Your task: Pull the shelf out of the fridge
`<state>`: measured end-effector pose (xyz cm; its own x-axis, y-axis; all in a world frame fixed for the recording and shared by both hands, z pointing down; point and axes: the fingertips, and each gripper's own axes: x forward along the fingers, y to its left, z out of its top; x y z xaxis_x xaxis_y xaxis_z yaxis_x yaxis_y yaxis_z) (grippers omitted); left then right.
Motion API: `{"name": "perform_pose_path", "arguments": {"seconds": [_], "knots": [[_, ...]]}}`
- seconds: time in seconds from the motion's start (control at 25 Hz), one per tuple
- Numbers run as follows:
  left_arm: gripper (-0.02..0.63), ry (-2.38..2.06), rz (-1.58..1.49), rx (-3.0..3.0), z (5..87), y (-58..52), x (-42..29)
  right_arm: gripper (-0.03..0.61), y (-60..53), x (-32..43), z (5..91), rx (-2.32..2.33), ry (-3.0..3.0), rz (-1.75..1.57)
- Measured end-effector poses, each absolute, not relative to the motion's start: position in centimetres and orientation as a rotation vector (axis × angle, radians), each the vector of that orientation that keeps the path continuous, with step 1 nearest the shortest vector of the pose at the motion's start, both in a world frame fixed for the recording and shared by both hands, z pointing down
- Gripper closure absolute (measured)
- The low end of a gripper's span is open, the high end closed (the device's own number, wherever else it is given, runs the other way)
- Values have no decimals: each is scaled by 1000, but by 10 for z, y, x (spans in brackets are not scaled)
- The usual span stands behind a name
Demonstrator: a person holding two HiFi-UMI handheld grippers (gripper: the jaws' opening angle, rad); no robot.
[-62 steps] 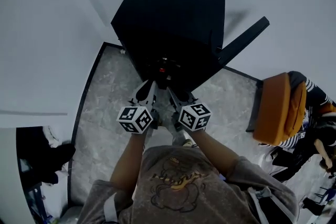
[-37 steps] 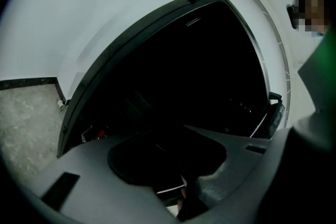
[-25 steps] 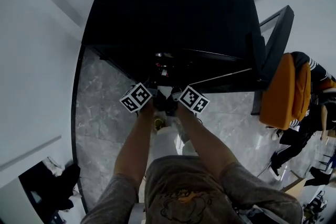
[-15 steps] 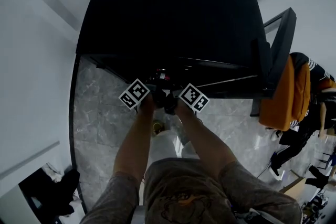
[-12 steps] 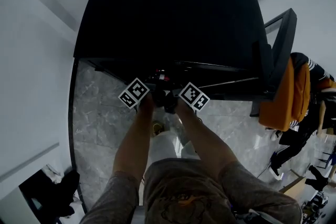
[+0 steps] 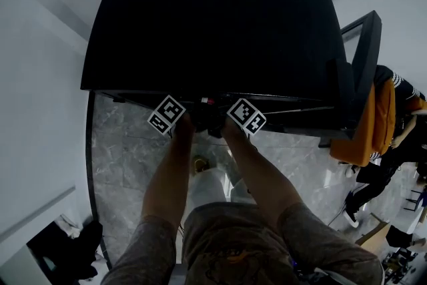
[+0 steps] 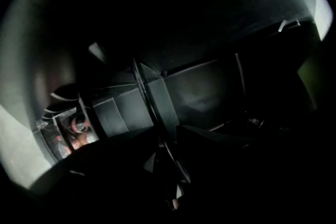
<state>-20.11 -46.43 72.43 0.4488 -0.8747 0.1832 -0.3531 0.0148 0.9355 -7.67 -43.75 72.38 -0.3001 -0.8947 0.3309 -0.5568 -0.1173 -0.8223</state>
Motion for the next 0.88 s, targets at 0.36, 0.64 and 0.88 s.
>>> {"name": "perform_pose_path", "arguments": {"seconds": [0.36, 0.64, 0.88], "knots": [[535, -1120, -632, 1538, 724, -486, -197, 451, -450, -67, 725, -1636, 1796, -1345], [572, -1095, -683, 1506, 722, -488, -198, 451, -450, -63, 730, -1631, 1764, -1348], [581, -1053, -722, 1478, 723, -480, -203, 474, -443, -67, 731, -1578, 1707, -1396]]}}
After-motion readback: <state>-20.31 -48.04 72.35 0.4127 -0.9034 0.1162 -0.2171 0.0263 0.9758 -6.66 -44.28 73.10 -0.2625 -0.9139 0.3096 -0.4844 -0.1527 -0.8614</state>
